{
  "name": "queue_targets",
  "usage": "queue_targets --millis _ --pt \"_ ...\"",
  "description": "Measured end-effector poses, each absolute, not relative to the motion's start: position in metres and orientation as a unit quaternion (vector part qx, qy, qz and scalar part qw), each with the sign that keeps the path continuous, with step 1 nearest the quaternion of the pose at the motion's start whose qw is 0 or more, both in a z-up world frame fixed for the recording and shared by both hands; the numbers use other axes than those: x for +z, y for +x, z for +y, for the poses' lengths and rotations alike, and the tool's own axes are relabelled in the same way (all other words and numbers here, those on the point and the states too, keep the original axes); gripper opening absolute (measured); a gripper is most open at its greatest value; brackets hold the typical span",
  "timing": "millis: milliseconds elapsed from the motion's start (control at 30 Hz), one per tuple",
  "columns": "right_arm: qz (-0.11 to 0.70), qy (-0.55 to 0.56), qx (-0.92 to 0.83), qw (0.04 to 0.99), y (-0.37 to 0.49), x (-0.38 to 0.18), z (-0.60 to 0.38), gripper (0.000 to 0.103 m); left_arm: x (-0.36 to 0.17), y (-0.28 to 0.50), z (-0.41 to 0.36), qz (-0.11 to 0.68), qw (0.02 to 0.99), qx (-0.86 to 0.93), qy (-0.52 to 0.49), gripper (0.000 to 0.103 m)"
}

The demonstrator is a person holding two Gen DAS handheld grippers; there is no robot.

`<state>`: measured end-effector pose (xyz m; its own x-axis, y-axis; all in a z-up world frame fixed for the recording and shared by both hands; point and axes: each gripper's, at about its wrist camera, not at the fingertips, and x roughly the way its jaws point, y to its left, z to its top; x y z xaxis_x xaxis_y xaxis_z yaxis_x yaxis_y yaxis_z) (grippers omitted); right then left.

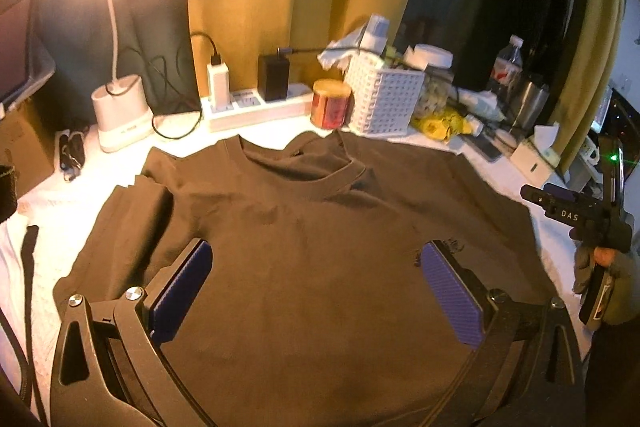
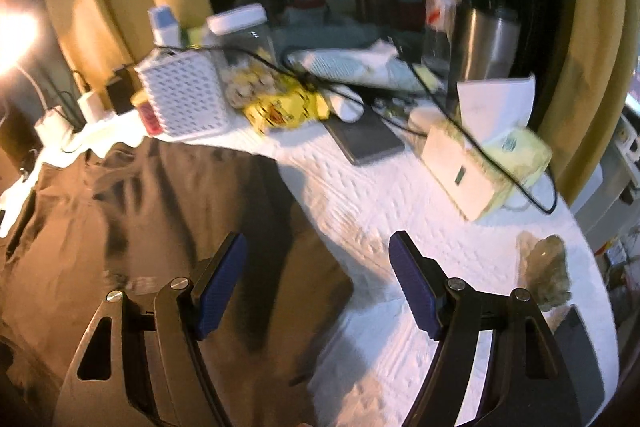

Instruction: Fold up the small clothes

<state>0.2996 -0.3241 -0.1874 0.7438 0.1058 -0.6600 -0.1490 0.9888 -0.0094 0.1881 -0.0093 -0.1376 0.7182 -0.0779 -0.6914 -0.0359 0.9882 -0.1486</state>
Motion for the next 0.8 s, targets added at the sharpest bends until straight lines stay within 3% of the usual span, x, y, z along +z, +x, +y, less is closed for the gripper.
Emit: queue_targets --millis 267,433,533,600,800 --pt "0.392 -0.035 0.073 0.917 0.321 -0.216 -0.325 0.076 -0.154 0.211 -0.002 0.397 0.914 -0.003 -0.080 0.102" --pt "0.387 -0.048 0.071 0.918 0.319 -0.223 -0.320 0.070 -0.160 0.217 -0.002 0.406 0.911 -0.001 -0.075 0.102" --pt "0.378 -0.047 0.070 0.922 0.318 -0.223 -0.322 0.040 -0.160 0.217 -0.001 0.407 0.910 0.000 -0.074 0.102" --pt "0.382 -0.034 0.089 0.919 0.318 -0.222 -0.324 0.012 -0.159 0.216 0.000 0.406 0.911 0.001 -0.074 0.102" --pt "0.360 -0.037 0.104 0.926 0.306 -0.205 -0.318 0.006 -0.153 0.207 0.006 0.398 0.914 0.003 -0.078 0.102"
